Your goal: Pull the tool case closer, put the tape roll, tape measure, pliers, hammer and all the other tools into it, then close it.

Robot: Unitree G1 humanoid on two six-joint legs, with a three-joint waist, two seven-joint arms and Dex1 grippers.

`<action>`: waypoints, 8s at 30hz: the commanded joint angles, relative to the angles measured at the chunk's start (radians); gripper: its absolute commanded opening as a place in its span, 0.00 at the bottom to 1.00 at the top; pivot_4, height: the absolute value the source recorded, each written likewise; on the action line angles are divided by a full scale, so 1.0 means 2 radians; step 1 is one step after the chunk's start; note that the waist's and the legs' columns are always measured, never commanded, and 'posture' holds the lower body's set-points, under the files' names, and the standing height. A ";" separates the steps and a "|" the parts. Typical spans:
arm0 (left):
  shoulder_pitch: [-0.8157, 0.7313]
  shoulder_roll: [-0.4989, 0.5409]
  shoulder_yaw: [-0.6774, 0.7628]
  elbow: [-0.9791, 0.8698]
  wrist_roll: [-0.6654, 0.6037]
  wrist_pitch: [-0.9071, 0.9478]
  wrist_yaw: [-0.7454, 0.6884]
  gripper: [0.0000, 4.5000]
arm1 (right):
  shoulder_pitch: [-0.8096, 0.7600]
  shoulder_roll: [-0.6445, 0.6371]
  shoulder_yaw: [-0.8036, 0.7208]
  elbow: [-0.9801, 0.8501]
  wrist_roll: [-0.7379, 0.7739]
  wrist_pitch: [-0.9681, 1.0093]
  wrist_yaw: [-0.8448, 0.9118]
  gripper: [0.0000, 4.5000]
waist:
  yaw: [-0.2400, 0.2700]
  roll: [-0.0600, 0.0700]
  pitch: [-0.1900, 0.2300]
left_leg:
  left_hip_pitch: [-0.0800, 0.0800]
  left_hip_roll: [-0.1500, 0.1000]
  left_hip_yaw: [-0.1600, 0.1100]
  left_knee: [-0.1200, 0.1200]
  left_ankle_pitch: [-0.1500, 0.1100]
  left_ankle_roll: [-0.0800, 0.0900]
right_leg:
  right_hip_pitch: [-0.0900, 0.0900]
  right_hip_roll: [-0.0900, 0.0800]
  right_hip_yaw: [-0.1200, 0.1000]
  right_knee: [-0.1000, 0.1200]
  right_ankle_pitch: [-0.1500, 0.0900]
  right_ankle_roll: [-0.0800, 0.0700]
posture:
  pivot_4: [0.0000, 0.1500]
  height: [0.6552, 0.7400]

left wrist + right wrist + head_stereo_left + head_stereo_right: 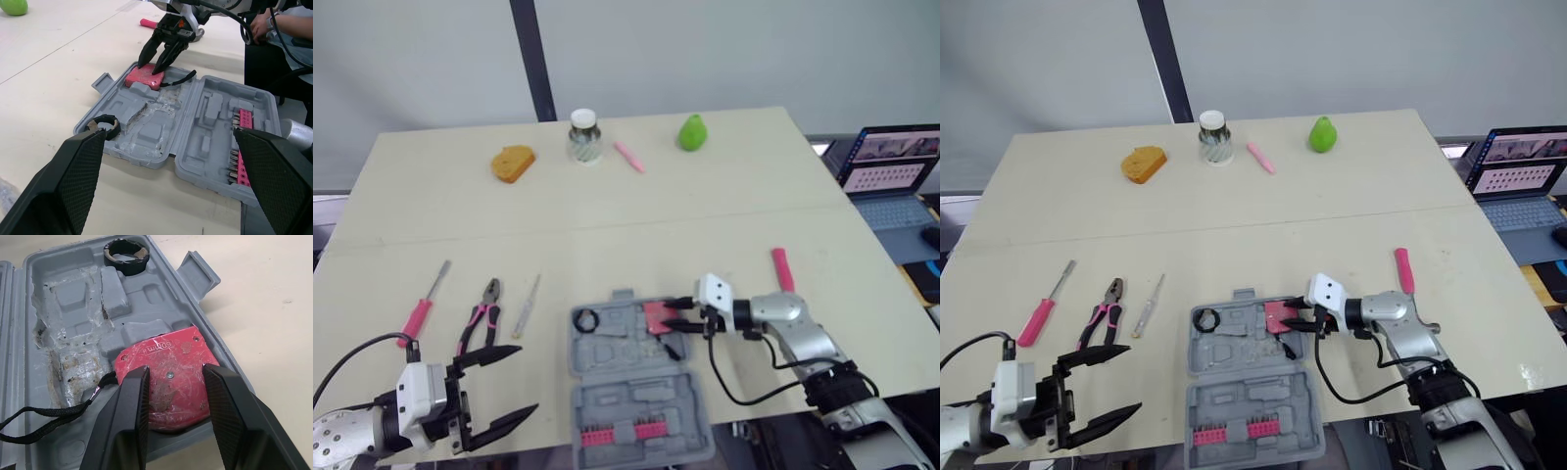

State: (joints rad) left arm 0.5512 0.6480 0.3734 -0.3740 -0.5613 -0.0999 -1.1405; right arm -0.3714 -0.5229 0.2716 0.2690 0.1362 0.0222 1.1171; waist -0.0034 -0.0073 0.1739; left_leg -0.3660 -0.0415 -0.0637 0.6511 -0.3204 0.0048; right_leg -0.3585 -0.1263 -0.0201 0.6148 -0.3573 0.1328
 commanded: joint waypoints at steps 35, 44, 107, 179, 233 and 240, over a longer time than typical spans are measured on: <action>0.066 -0.030 0.016 0.073 0.010 -0.075 -0.039 1.00 | 0.349 -0.165 -0.155 -0.402 0.081 0.150 -0.036 0.40 | 0.011 0.002 0.002 | -0.002 0.000 0.000 0.000 -0.002 0.001 | 0.000 0.001 -0.001 -0.004 0.000 0.000 | 1.00 0.95; 0.053 -0.035 0.008 0.069 0.007 -0.072 -0.027 1.00 | 0.367 -0.169 -0.169 -0.401 0.087 0.146 -0.036 0.40 | 0.015 0.002 0.002 | -0.002 0.001 0.000 0.000 -0.002 0.002 | 0.001 0.000 -0.001 -0.006 0.002 -0.001 | 1.00 0.95; -0.176 -0.048 0.025 -0.031 0.086 0.432 0.476 1.00 | 0.350 -0.147 -0.221 -0.455 0.160 0.092 -0.049 0.99 | 0.022 0.000 0.003 | -0.002 0.003 0.000 0.001 -0.001 -0.001 | 0.000 0.006 0.001 -0.003 0.004 0.000 | 1.00 0.95; -0.219 0.164 -0.034 -0.092 0.086 0.407 0.174 0.51 | 0.301 -0.146 -0.213 -0.437 0.164 0.107 -0.054 1.00 | 0.013 0.001 0.002 | -0.002 0.005 0.000 0.000 0.000 -0.002 | -0.001 0.005 0.002 -0.002 0.002 -0.003 | 1.00 0.95; -0.591 0.055 -0.423 -0.042 0.196 0.380 0.034 0.51 | 0.083 -0.129 -0.005 -0.480 0.149 0.342 -0.169 1.00 | 0.013 0.001 0.003 | -0.011 0.003 -0.001 0.007 0.001 -0.001 | -0.009 0.008 0.000 0.007 0.002 -0.002 | 1.00 0.95; -0.594 0.051 -0.424 -0.044 0.200 0.380 0.029 0.51 | 0.079 -0.120 0.003 -0.467 0.133 0.332 -0.165 1.00 | 0.013 0.001 0.003 | -0.011 0.002 -0.001 0.007 0.001 -0.001 | -0.009 0.008 -0.001 0.007 0.003 -0.002 | 1.00 0.95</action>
State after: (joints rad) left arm -0.6226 0.7514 -0.4853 -0.4310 -0.1608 0.6738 -1.0743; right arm -0.2093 -0.7701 0.2750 -0.6565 0.4068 0.7056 0.7751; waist 0.0235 -0.0060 0.1797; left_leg -0.3872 -0.0368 -0.0655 0.6652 -0.3188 0.0034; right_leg -0.3769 -0.1107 -0.0211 0.6282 -0.3523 0.1282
